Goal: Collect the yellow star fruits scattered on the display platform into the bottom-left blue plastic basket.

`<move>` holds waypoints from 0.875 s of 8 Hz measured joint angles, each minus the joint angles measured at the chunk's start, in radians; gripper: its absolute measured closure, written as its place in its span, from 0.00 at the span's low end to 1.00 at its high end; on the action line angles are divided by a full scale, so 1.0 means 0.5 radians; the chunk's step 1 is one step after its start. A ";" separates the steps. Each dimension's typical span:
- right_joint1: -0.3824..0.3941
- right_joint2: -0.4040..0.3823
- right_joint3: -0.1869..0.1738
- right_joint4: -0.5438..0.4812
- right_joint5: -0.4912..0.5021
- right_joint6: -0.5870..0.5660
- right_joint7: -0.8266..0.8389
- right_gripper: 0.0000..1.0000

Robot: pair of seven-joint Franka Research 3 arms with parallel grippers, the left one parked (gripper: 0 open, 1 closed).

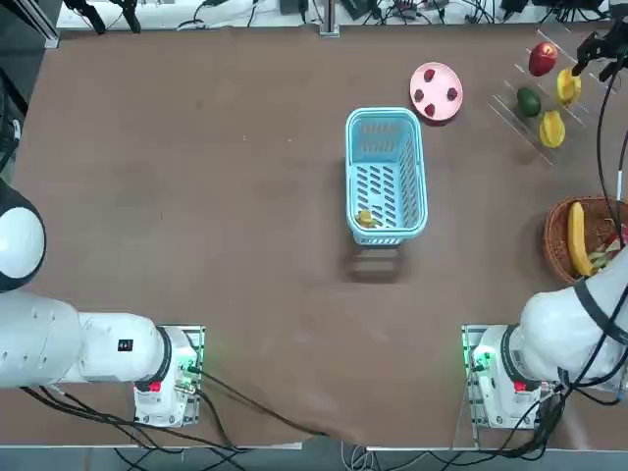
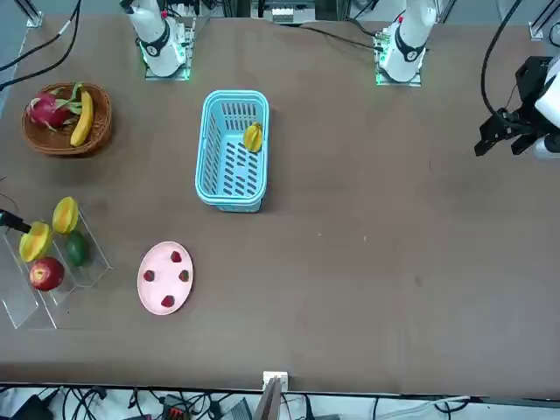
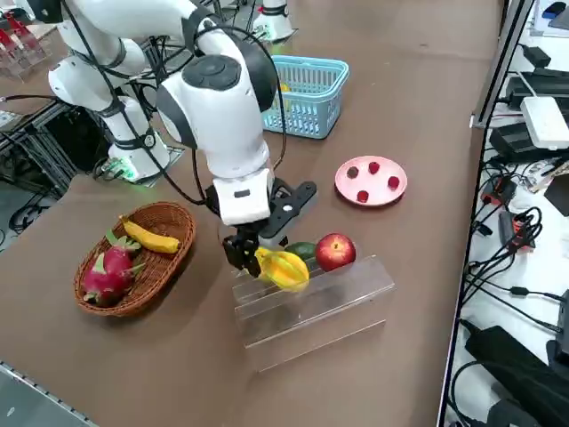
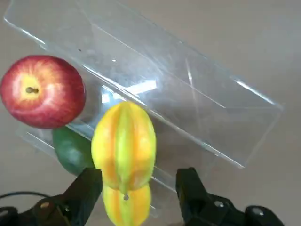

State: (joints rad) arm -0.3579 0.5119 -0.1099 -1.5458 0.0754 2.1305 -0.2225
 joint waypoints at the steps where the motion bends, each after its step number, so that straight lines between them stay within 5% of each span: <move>1: -0.004 0.021 0.001 0.000 0.054 0.024 0.000 0.04; 7: 0.010 0.061 0.042 0.006 0.107 0.126 0.075 0.04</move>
State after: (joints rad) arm -0.3530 0.5426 -0.0888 -1.5430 0.1291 2.1937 -0.1850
